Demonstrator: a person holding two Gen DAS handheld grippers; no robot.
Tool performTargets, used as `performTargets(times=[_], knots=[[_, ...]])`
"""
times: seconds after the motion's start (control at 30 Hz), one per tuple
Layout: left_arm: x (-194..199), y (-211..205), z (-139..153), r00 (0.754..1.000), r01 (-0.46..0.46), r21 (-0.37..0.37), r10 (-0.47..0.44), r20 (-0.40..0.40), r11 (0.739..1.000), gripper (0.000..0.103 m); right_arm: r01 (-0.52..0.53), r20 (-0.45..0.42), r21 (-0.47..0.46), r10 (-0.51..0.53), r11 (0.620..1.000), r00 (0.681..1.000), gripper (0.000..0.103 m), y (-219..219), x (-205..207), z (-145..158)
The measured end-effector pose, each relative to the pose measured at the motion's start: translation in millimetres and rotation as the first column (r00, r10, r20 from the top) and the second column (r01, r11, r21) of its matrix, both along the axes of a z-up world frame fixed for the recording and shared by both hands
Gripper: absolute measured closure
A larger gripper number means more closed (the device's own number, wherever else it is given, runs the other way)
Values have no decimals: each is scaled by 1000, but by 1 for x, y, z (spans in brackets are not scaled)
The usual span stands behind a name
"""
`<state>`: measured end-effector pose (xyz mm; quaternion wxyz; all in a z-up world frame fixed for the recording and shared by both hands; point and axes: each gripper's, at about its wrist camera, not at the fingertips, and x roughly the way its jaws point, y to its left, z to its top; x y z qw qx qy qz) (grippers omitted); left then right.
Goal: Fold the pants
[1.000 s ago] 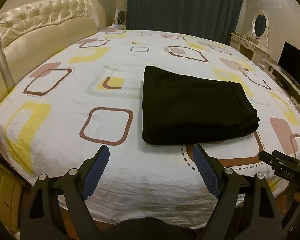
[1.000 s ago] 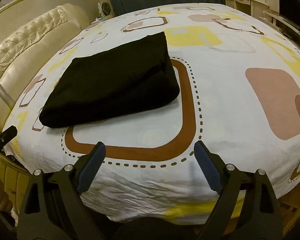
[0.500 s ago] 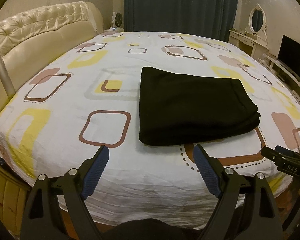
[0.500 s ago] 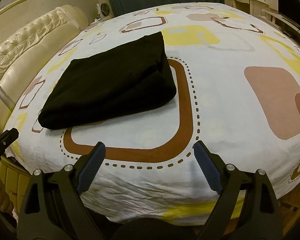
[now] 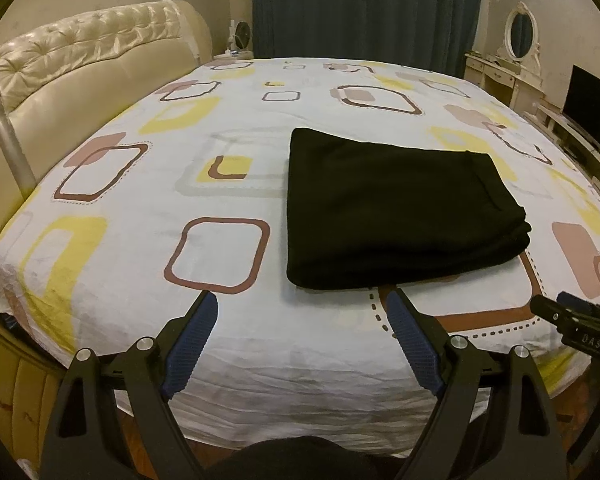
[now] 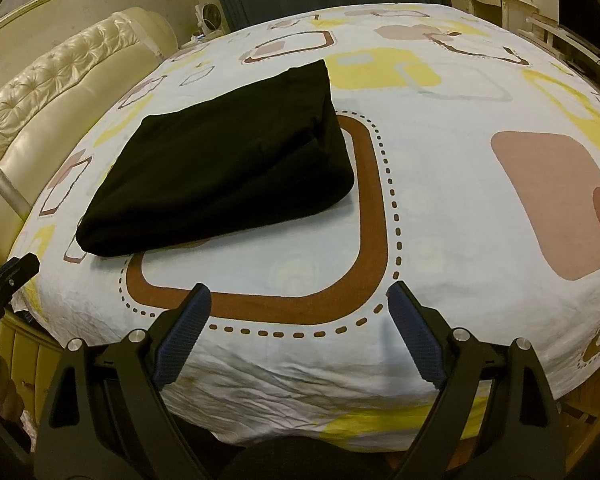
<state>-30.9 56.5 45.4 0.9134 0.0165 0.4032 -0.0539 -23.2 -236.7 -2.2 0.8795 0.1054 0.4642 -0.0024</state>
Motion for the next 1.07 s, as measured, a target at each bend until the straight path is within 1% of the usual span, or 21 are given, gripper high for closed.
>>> performTargets(times=[0.3,0.5,0.57,0.63,0.67,0.7,0.73,0.8,0.83,0.9,0.97,1.07], knots=[[1,-1,-1,1000,-20,35,20,8,999,18,-13,-3,0,13,1000,1000,13,1,0,-2],[-1,-5,1,1000,0,46,-1,22,999,17,-17,-8,2,17,1000,1000,13,1,0,-3],[1,-6,2,1000,-17,51,16,15,999,13,-19,-11,5,19,1000,1000,13,1,1,-4],[1,-10,2,999,-51,123,50,12,991,12,-20,-11,6,20,1000,1000,13,2,1,-5],[-2,-14,2,998,-63,183,57,39,981,12,-21,-12,6,22,1000,1000,13,2,1,-5],[-5,-16,4,997,-46,188,35,62,981,12,-24,-13,6,24,1000,1000,13,2,1,-5],[-9,-16,8,996,-5,163,-8,84,987,12,-25,-14,6,25,1000,1000,13,3,1,-6],[-10,-15,12,996,31,127,-41,75,991,12,-31,-18,11,31,999,999,13,4,1,-7],[-9,-14,14,996,42,125,-51,68,991,12,-32,-19,14,33,999,999,13,4,1,-7],[-1,-10,14,998,38,130,-44,47,991,12,-31,-19,28,31,999,999,13,3,2,-6],[10,-1,12,999,30,112,-32,13,993,12,-21,-16,62,22,998,1000,13,-3,6,-2],[37,18,10,1000,-18,100,18,2,995,12,-1,7,83,0,997,1000,13,-16,16,7]])
